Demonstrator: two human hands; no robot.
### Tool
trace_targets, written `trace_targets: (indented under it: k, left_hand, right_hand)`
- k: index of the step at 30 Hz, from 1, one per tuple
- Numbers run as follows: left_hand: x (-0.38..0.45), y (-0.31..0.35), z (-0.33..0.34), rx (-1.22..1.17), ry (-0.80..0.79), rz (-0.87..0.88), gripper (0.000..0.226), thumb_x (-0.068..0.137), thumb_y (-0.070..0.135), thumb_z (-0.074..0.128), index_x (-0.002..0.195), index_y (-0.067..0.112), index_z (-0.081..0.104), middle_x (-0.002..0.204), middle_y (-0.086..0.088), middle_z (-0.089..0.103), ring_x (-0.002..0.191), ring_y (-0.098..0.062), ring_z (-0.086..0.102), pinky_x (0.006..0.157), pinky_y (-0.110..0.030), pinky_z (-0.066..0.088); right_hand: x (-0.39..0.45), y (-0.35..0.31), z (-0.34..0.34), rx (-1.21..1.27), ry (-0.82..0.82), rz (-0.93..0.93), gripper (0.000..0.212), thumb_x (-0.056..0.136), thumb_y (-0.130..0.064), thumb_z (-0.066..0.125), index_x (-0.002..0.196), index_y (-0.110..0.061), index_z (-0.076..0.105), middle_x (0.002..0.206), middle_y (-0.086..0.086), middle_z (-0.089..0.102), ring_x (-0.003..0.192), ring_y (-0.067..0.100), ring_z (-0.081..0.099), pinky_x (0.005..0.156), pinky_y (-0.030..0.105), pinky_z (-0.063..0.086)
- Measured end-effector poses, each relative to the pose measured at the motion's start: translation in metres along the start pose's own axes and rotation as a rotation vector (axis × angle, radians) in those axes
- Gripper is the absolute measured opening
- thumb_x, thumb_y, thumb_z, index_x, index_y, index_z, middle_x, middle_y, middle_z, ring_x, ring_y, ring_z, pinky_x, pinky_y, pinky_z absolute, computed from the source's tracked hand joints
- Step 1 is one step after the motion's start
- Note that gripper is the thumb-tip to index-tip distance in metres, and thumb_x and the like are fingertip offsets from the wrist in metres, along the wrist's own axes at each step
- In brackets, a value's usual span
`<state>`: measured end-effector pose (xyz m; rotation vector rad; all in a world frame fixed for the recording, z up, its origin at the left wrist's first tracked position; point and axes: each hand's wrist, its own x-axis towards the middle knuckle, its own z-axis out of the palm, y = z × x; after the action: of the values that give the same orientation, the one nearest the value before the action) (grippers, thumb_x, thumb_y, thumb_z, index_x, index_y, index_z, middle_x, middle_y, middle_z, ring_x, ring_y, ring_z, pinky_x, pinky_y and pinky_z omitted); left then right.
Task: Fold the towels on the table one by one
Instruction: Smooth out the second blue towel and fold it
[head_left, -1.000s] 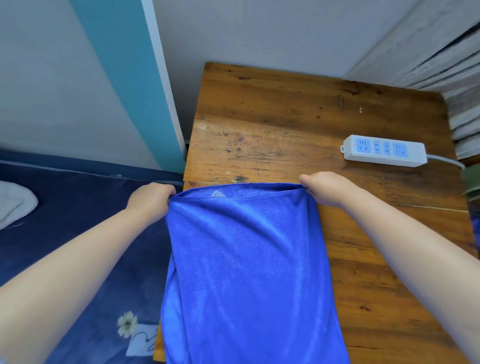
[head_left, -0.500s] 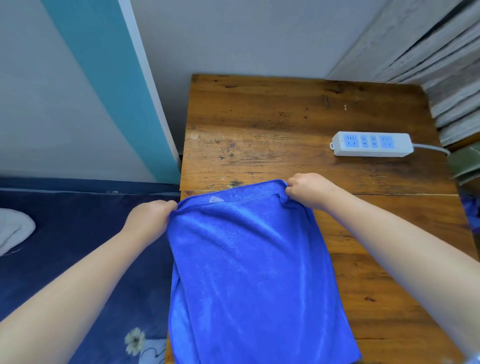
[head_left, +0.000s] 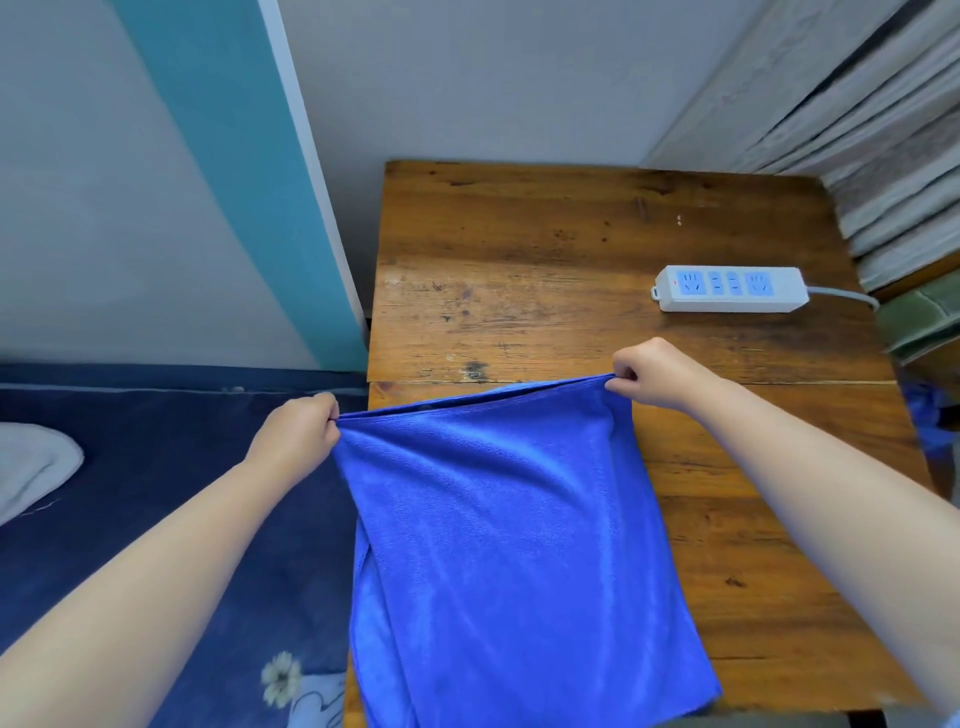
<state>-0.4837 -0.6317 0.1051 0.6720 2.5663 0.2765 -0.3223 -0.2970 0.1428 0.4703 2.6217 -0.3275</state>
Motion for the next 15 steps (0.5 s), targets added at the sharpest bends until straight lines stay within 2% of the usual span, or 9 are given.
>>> trace_targets:
  k: [4,8,10,12,14,15]
  left_hand:
    - [-0.003,0.006,-0.014,0.043,0.011,0.052,0.015,0.087,0.000,0.040,0.095,0.001,0.052,0.097,-0.018,0.062,0.079,-0.027,0.046,0.064,-0.029,0.032]
    - [-0.013,0.017,-0.037,0.127,-0.011,0.146,0.030,0.090,0.002,0.037,0.118,0.005,0.048,0.114,-0.017,0.060,0.102,-0.034,0.055,0.080,-0.037,0.045]
    - [-0.016,0.026,-0.049,0.175,-0.010,0.193,0.025,0.089,0.002,0.036,0.108,0.005,0.052,0.110,-0.016,0.058,0.097,-0.033,0.055,0.077,-0.037,0.043]
    - [-0.019,0.041,-0.065,0.249,0.019,0.221,0.021,0.089,0.002,0.036,0.100,0.003,0.053,0.104,-0.016,0.054,0.092,-0.032,0.054,0.072,-0.037,0.043]
    - [-0.019,0.059,-0.084,0.284,0.082,0.213,0.023,0.090,0.004,0.037,0.101,0.001,0.057,0.103,-0.015,0.054,0.095,-0.031,0.053,0.071,-0.036,0.042]
    - [-0.020,0.069,-0.094,0.238,0.122,0.200,0.024,0.089,0.006,0.038,0.099,0.001,0.058,0.103,-0.015,0.055,0.096,-0.031,0.053,0.070,-0.034,0.041]
  right_hand:
    - [-0.017,0.002,-0.011,0.143,0.013,0.073,0.028,0.084,-0.015,0.060,0.059,-0.013,0.047,0.060,-0.003,0.047,0.064,0.017,0.046,0.048,0.021,0.032]
    - [-0.041,-0.001,-0.032,0.193,0.094,0.114,0.035,0.080,-0.012,0.063,0.053,-0.018,0.042,0.058,-0.003,0.046,0.061,0.018,0.044,0.048,0.024,0.033]
    - [-0.055,-0.001,-0.042,0.231,0.150,0.122,0.037,0.079,-0.008,0.062,0.055,-0.020,0.037,0.058,-0.003,0.045,0.060,0.019,0.043,0.048,0.024,0.031]
    - [-0.071,-0.005,-0.053,0.214,0.207,0.125,0.032,0.081,-0.007,0.060,0.062,-0.021,0.039,0.065,-0.001,0.050,0.067,0.022,0.047,0.051,0.025,0.034]
    - [-0.082,-0.010,-0.068,0.099,0.227,0.156,0.008,0.087,-0.010,0.052,0.085,-0.017,0.053,0.088,0.005,0.060,0.086,0.027,0.055,0.065,0.032,0.044]
    - [-0.086,-0.012,-0.076,0.029,0.248,0.173,0.012,0.089,-0.011,0.048,0.097,-0.014,0.057,0.099,0.007,0.062,0.096,0.029,0.056,0.073,0.034,0.045]
